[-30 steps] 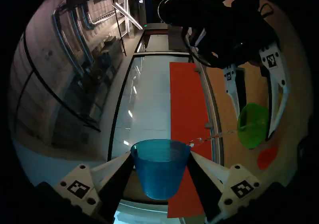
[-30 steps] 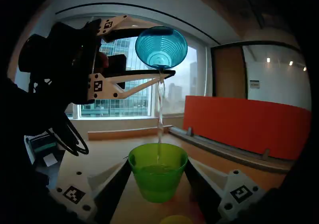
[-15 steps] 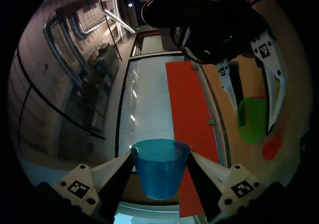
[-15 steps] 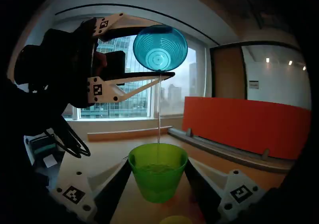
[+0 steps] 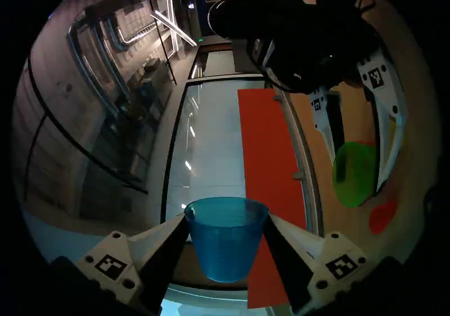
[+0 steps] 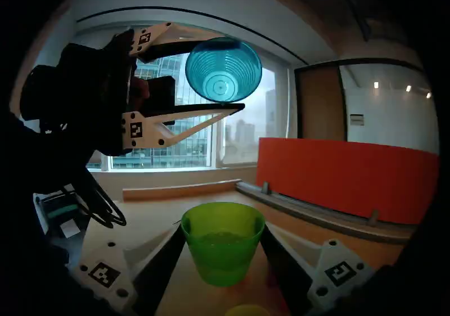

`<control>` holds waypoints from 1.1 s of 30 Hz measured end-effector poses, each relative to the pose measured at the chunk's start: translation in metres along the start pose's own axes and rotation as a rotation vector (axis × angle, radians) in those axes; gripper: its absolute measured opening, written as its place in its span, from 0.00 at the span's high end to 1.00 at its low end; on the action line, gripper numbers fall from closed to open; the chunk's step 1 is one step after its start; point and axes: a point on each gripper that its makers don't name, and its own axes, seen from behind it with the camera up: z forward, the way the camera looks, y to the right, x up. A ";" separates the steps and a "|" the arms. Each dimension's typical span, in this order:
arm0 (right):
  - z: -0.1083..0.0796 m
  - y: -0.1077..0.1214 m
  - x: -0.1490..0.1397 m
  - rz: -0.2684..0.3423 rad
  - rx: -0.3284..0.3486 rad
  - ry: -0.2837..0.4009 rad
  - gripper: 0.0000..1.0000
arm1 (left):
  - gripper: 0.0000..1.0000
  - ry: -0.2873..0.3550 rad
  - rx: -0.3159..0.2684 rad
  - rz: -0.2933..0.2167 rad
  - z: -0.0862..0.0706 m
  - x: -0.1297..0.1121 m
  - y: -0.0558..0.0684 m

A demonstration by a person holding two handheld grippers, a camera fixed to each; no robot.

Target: Pour water

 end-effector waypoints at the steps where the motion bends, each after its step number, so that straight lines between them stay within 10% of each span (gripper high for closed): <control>1: 0.000 0.000 0.000 0.000 -0.001 0.001 0.10 | 0.13 -0.001 -0.002 -0.025 0.001 -0.001 0.001; 24: -0.007 0.005 0.007 0.002 -0.027 0.022 0.10 | 0.13 0.008 -0.071 -0.848 0.008 -0.020 0.028; 33: -0.012 0.007 0.011 0.001 -0.037 0.025 0.10 | 0.13 0.023 -0.079 -1.096 0.009 -0.027 0.031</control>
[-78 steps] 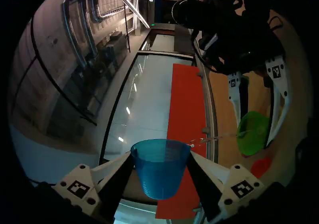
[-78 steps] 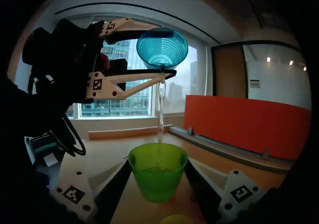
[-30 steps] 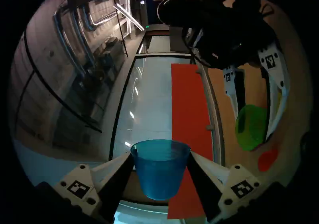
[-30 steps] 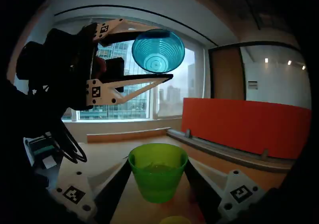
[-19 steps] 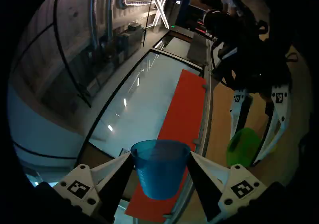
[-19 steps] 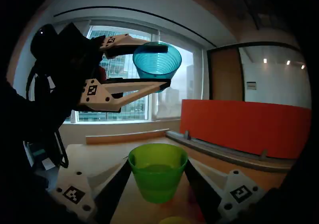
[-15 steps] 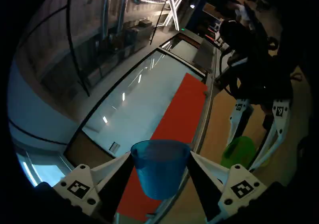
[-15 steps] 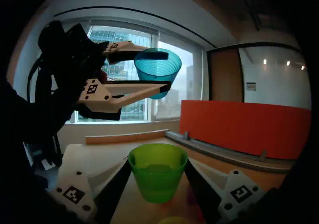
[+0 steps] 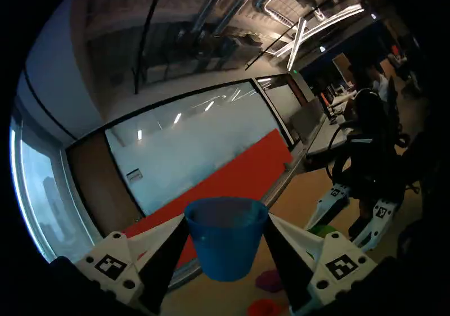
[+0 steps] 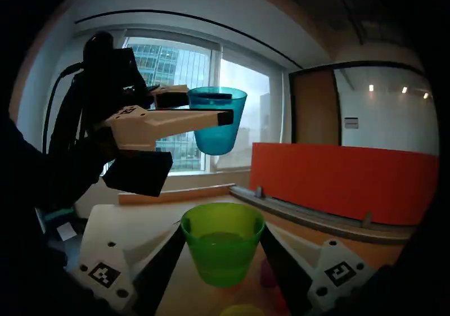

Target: Pour water

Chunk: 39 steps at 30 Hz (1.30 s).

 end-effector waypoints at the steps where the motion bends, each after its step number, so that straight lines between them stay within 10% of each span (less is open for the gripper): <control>1: -0.001 0.000 0.001 0.000 -0.001 0.000 0.10 | 0.13 0.001 -0.002 -0.027 0.000 -0.001 0.000; 15: -0.009 0.005 0.004 -0.001 -0.022 0.001 0.10 | 0.13 0.003 -0.026 -0.391 0.008 -0.019 -0.007; 39: -0.060 0.053 0.002 0.010 -0.150 -0.041 0.09 | 0.13 -0.052 -0.023 -0.498 -0.013 -0.087 0.009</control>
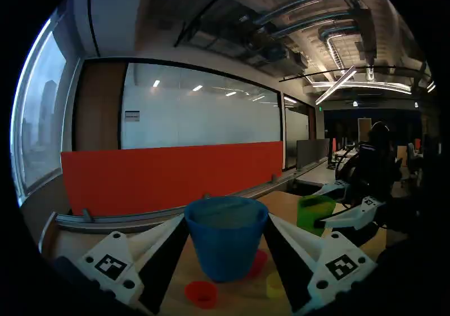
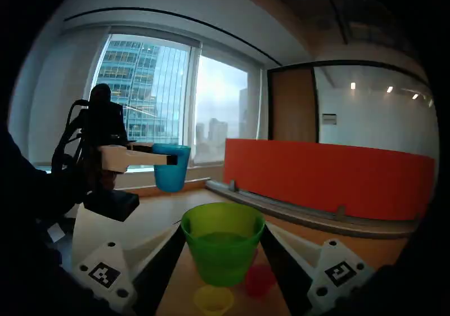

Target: Pour water

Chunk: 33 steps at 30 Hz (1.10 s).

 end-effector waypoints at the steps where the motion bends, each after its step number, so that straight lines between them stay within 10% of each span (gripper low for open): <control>1: -0.003 0.003 0.000 0.000 -0.007 -0.002 0.10 | 0.13 -0.003 -0.001 -0.002 -0.001 -0.003 0.000; 33: -0.040 0.042 -0.073 0.016 -0.052 -0.187 0.09 | 0.13 -0.223 -0.026 0.064 -0.009 -0.104 0.006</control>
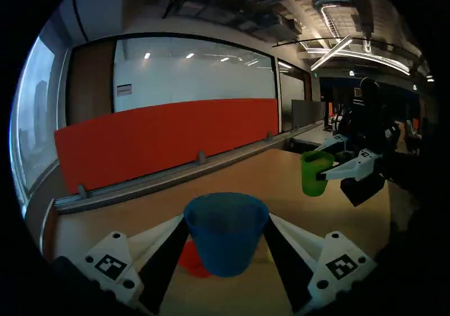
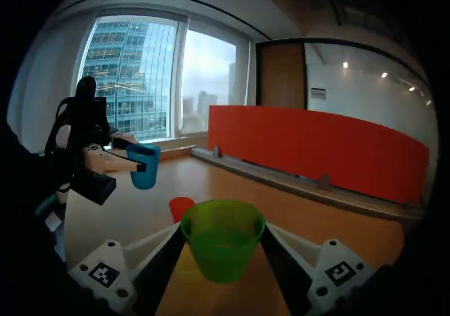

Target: Pour water

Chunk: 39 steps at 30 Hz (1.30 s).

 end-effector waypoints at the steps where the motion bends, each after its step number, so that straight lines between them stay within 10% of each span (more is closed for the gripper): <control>1: 0.000 0.000 -0.003 0.001 0.002 -0.009 0.09 | 0.13 -0.010 -0.002 0.005 0.000 -0.003 0.001; 39: 0.023 0.002 -0.105 -0.025 0.073 -0.306 0.09 | 0.12 -0.412 -0.076 0.076 0.011 -0.145 0.014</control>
